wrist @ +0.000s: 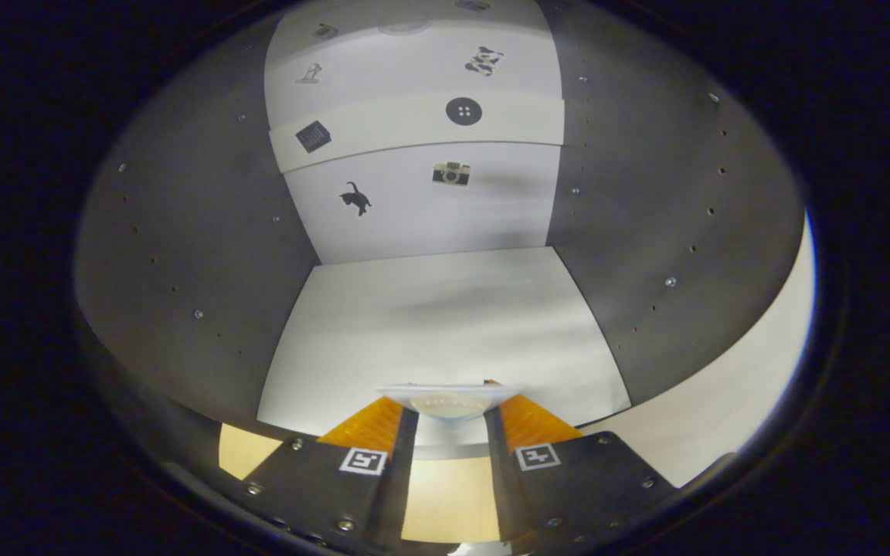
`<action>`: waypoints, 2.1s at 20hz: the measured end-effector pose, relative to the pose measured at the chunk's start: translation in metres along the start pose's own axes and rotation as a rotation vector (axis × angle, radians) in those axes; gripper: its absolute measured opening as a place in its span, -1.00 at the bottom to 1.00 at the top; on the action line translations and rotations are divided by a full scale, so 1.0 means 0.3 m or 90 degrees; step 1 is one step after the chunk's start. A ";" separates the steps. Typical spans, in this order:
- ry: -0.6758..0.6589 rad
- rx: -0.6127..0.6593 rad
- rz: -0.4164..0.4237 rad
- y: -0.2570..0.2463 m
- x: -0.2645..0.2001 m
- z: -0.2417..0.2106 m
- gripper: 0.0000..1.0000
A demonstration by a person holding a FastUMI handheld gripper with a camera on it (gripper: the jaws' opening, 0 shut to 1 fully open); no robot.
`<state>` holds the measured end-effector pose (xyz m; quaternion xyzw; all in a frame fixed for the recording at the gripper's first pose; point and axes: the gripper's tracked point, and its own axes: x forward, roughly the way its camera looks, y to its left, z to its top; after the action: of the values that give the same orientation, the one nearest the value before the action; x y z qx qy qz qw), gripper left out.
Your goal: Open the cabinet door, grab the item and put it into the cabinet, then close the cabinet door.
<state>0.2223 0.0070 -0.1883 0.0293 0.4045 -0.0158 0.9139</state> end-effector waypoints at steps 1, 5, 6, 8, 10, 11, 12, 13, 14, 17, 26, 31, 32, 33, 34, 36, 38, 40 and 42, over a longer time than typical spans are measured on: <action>0.006 0.000 0.001 0.004 0.004 -0.004 -0.08; -0.008 0.004 0.004 0.012 0.014 0.015 0.02; -0.014 0.004 0.009 0.020 0.013 0.020 0.26; -0.024 0.000 0.011 0.027 0.004 0.023 0.72; -0.041 -0.007 0.016 0.038 -0.008 0.031 0.78; -0.052 -0.009 0.019 0.045 -0.018 0.036 0.84; -0.062 -0.011 0.018 0.046 -0.028 0.041 0.91; -0.073 -0.012 0.019 0.047 -0.041 0.044 0.97; -0.085 -0.013 0.016 0.043 -0.054 0.050 0.97; -0.139 -0.015 0.009 0.032 -0.115 0.076 0.98; -0.334 -0.077 -0.076 -0.020 -0.461 0.062 0.97; -0.391 -0.039 -0.108 -0.069 -0.666 -0.047 0.97; -0.396 -0.032 -0.122 -0.093 -0.708 -0.074 0.97; -0.402 -0.027 -0.138 -0.117 -0.746 -0.100 0.96; -0.408 -0.023 -0.159 -0.147 -0.787 -0.127 0.97; -0.421 -0.008 -0.197 -0.203 -0.870 -0.180 0.97; -0.431 0.018 -0.230 -0.259 -0.954 -0.238 0.97; -0.440 0.043 -0.260 -0.313 -1.035 -0.298 0.97; -0.446 0.061 -0.293 -0.359 -1.104 -0.357 0.97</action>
<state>-0.0850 -0.0916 -0.0193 -0.0262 0.0638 -0.2475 0.9664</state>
